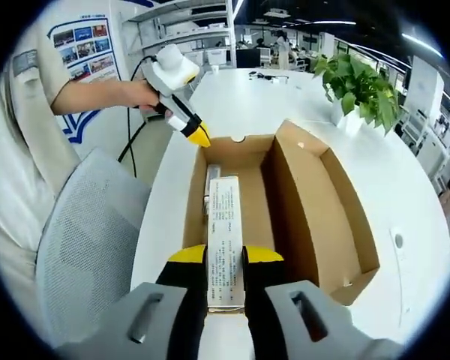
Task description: Operate the shoe box by opening the lid, removing the specified soft item, and placing it in the target area until the item is outside and the box remains undamaged.
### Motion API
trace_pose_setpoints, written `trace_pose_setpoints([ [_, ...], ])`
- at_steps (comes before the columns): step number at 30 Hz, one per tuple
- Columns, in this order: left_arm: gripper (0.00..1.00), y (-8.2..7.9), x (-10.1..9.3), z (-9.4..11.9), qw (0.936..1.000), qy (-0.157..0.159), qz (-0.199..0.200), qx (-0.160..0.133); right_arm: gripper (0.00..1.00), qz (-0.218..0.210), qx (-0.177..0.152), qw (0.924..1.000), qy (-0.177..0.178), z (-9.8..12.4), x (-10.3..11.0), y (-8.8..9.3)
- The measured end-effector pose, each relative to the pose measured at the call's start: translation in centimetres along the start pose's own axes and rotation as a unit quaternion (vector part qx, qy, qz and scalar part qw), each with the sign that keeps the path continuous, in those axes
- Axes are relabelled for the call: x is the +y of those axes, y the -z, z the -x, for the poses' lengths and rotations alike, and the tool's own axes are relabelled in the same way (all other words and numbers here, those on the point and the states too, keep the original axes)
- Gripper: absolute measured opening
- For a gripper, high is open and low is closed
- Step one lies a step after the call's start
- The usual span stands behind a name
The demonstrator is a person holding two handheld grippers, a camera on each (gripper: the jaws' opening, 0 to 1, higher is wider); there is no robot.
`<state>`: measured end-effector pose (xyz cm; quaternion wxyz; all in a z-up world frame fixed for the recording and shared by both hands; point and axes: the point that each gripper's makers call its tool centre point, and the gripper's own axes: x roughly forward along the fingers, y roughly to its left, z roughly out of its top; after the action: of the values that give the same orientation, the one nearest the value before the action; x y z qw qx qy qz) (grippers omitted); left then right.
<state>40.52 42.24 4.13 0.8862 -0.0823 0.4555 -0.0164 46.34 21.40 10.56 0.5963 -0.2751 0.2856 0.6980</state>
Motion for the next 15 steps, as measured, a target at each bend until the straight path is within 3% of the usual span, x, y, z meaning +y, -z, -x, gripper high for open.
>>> trace_pose_setpoints([
  [15, 0.01, 0.0, 0.1, 0.1, 1.0000, -0.006, -0.006, 0.005, 0.14, 0.018, -0.011, 0.9998, 0.006, 4.0, 0.1, -1.1],
])
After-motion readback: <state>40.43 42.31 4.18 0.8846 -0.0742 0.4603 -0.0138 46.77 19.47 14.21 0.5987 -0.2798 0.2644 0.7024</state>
